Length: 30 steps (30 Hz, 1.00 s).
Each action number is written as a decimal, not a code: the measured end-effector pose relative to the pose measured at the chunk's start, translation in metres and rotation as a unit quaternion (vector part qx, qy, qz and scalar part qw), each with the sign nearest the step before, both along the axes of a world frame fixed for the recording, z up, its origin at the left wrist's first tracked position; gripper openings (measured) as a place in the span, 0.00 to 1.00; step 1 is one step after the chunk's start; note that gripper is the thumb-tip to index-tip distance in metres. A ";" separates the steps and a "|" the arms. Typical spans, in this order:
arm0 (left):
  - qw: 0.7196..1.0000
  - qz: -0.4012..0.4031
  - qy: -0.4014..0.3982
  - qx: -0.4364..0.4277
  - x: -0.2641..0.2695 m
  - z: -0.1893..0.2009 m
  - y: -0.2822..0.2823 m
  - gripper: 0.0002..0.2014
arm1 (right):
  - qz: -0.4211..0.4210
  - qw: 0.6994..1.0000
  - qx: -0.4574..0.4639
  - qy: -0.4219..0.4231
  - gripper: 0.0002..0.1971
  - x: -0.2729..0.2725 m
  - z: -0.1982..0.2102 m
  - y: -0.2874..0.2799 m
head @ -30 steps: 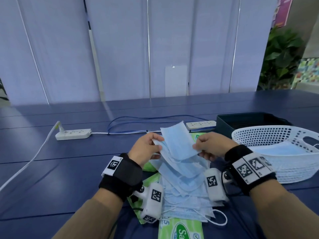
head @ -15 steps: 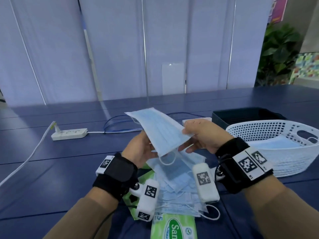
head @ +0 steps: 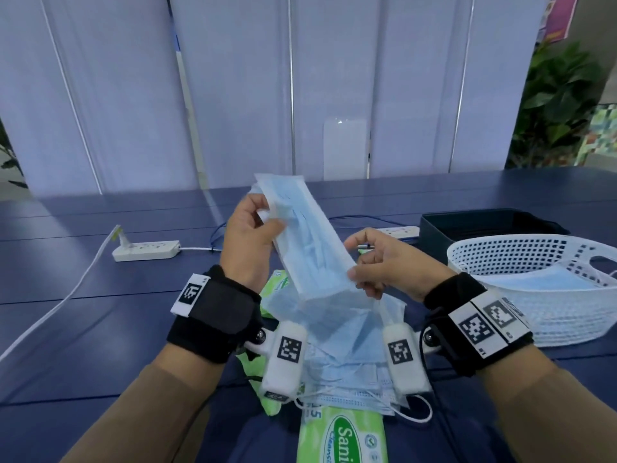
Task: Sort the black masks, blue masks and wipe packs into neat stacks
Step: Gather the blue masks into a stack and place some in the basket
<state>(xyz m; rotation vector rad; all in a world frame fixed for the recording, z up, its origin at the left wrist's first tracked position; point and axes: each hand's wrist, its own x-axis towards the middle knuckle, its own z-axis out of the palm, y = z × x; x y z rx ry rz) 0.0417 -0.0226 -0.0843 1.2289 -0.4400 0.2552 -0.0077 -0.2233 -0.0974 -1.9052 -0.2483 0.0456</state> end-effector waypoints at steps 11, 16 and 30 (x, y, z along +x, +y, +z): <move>0.993 -0.023 -0.067 0.090 -0.018 0.014 -0.008 0.23 | -0.026 0.985 0.067 -0.155 0.12 -0.018 0.029 0.021; 0.998 -0.010 -0.032 0.058 -0.022 0.016 -0.009 0.19 | -0.028 0.976 0.164 -0.140 0.23 -0.025 0.040 0.026; 0.979 -0.082 -0.103 0.155 -0.036 0.016 -0.017 0.15 | -0.024 0.953 0.217 -0.209 0.13 -0.025 0.038 0.029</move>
